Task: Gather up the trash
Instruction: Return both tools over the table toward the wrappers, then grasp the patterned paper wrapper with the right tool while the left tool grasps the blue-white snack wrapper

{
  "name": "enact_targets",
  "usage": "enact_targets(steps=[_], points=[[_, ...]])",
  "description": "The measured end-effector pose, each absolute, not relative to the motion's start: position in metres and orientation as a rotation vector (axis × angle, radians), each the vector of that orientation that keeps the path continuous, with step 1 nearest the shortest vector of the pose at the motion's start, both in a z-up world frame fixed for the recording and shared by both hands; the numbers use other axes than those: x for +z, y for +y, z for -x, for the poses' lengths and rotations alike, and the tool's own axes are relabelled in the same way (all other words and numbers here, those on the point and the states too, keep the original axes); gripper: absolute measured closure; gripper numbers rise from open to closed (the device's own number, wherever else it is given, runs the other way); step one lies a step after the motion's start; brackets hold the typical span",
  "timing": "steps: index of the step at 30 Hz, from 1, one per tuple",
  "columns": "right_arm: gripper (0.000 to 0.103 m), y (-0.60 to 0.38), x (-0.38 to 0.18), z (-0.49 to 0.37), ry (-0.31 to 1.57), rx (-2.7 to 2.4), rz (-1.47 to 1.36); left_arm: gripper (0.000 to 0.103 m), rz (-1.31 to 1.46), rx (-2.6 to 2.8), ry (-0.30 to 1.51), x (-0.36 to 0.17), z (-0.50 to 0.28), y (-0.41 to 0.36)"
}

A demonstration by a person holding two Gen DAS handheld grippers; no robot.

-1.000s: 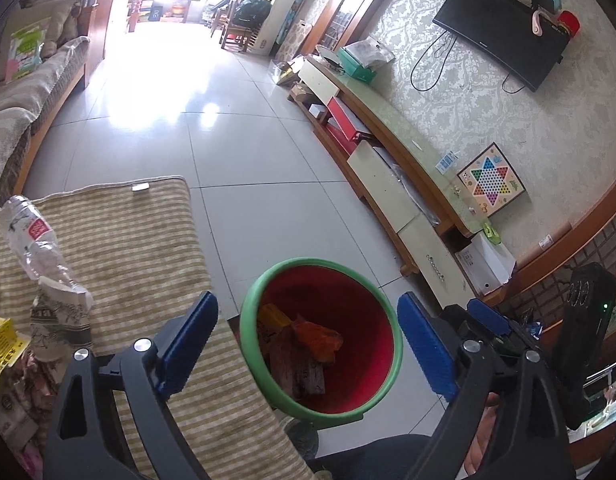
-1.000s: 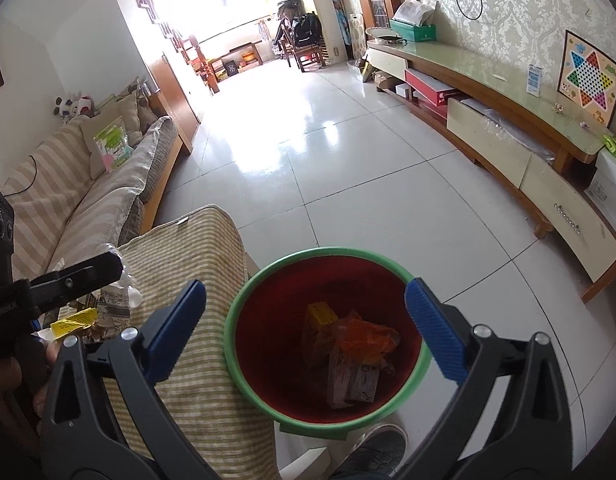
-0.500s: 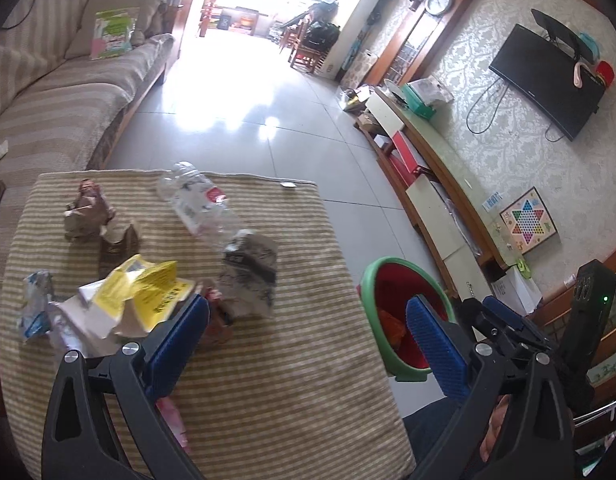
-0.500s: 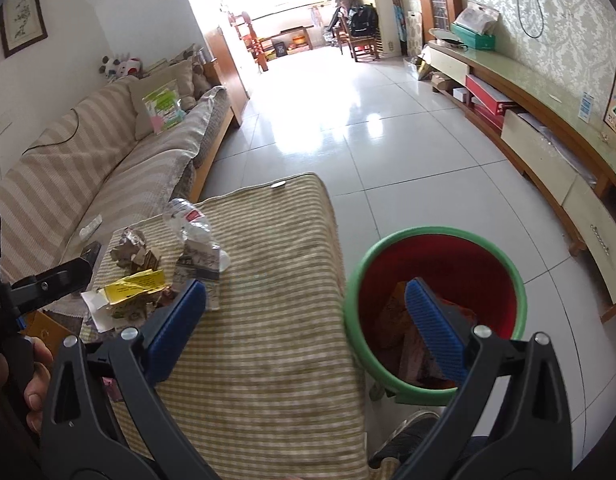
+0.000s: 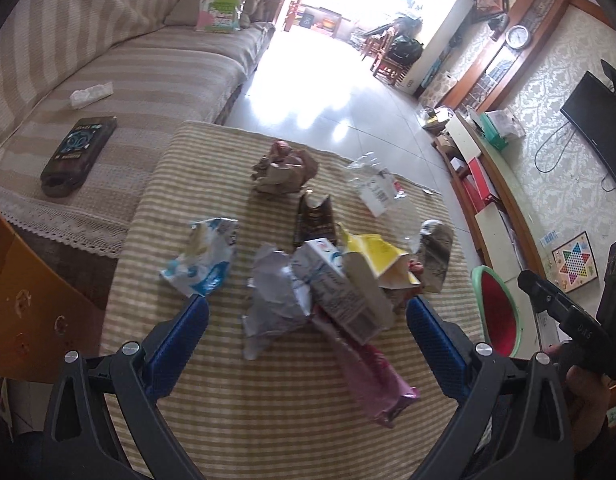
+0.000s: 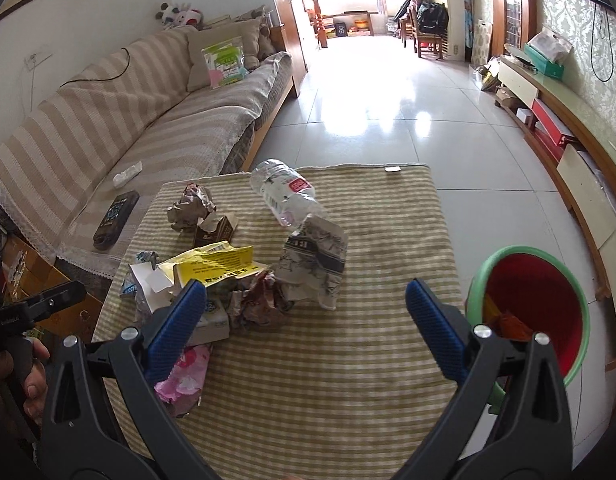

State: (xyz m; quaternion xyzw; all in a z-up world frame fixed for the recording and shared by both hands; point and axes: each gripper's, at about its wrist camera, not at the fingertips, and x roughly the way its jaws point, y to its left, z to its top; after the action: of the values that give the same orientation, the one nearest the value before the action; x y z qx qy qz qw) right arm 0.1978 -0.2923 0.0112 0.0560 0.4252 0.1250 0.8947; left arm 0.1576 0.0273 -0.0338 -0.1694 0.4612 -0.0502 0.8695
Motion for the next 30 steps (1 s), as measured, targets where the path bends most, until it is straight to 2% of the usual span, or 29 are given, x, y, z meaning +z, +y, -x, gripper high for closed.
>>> enact_targets(steps=[8,14,18,23,25,27,30], points=[[0.005,-0.267,-0.007,-0.219,0.911,0.266,-0.128,0.009,0.365,-0.038,1.008,-0.062,-0.174,0.069],[0.005,-0.260,-0.024,-0.243,0.934,0.251,-0.129,0.010,0.271,0.010,1.048,-0.085,-0.202,0.075],[0.005,-0.262,-0.039,-0.261,0.957,0.230,-0.164,0.019,0.263,-0.006,1.103,-0.107,-0.220,0.079],[0.005,-0.264,-0.064,-0.282,1.007,0.186,-0.188,0.021,0.248,-0.033,1.137,-0.125,-0.238,0.074],[0.005,-0.264,-0.072,-0.287,1.019,0.175,-0.193,0.026,0.251,-0.038,1.144,-0.130,-0.244,0.075],[0.005,-0.264,-0.078,-0.291,1.026,0.178,-0.199,0.035,0.256,-0.036,1.149,-0.134,-0.248,0.076],[0.016,-0.264,-0.085,-0.294,1.039,0.190,-0.207,0.044,0.244,-0.031,1.149,-0.137,-0.252,0.077]])
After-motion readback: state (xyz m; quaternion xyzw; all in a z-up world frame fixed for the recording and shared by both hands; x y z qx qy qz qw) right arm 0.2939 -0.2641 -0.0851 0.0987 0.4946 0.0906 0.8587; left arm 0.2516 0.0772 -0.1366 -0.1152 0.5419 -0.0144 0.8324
